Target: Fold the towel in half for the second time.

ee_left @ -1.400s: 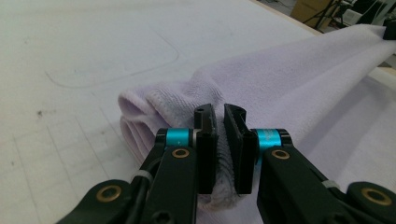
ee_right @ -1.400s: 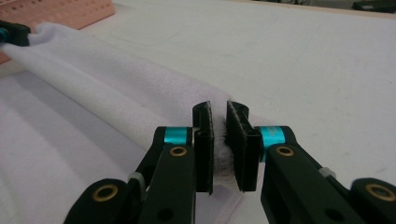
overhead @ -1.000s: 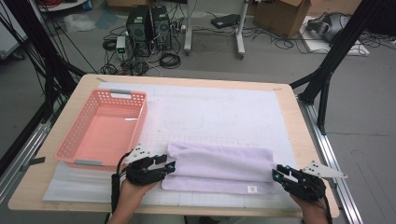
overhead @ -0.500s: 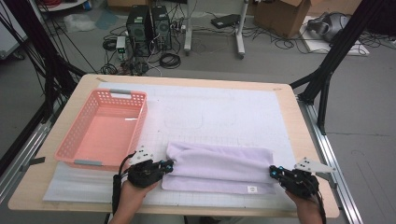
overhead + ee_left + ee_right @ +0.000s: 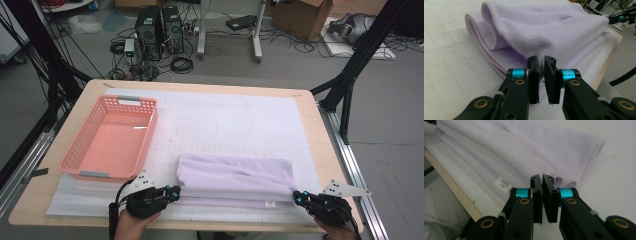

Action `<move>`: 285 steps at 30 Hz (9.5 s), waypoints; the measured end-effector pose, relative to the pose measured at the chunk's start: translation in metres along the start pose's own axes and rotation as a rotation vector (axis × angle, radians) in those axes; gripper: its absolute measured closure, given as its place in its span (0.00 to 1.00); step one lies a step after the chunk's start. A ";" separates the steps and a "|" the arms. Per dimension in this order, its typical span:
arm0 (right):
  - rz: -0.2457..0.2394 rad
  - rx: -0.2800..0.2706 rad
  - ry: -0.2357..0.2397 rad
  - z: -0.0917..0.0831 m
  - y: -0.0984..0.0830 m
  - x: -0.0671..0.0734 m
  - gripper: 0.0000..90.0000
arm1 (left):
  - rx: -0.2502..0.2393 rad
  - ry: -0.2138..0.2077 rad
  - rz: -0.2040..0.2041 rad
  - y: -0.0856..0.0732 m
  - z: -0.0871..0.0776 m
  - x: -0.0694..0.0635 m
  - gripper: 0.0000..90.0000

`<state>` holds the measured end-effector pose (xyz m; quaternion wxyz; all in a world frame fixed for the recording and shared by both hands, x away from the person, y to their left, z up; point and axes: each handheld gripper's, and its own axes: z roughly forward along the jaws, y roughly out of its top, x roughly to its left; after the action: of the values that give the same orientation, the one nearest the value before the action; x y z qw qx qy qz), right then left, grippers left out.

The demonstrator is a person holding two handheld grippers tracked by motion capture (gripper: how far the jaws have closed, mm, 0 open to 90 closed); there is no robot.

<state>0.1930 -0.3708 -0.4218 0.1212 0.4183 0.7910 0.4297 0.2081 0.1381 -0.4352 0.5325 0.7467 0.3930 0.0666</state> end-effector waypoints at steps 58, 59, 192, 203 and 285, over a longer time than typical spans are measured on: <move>0.135 0.045 -0.113 0.085 0.047 -0.055 0.90 | 0.139 0.107 -0.088 0.049 0.090 0.058 0.79; 0.140 0.041 -0.108 0.085 0.047 -0.056 0.91 | 0.128 0.114 -0.088 0.050 0.090 0.058 0.82; 0.065 0.013 -0.027 0.043 0.036 -0.038 0.79 | 0.131 0.049 -0.028 0.055 0.072 0.055 0.66; 0.071 -0.121 -0.124 0.055 0.074 -0.057 0.66 | 0.077 0.159 -0.018 0.095 0.091 0.070 0.54; 0.188 -0.079 -0.219 0.089 0.072 -0.091 0.51 | 0.103 0.242 -0.100 0.079 0.115 0.085 0.48</move>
<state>0.3391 -0.3692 -0.4339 0.1821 0.5298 0.7129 0.4217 0.3664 0.0984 -0.4443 0.4449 0.7390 0.4940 0.1094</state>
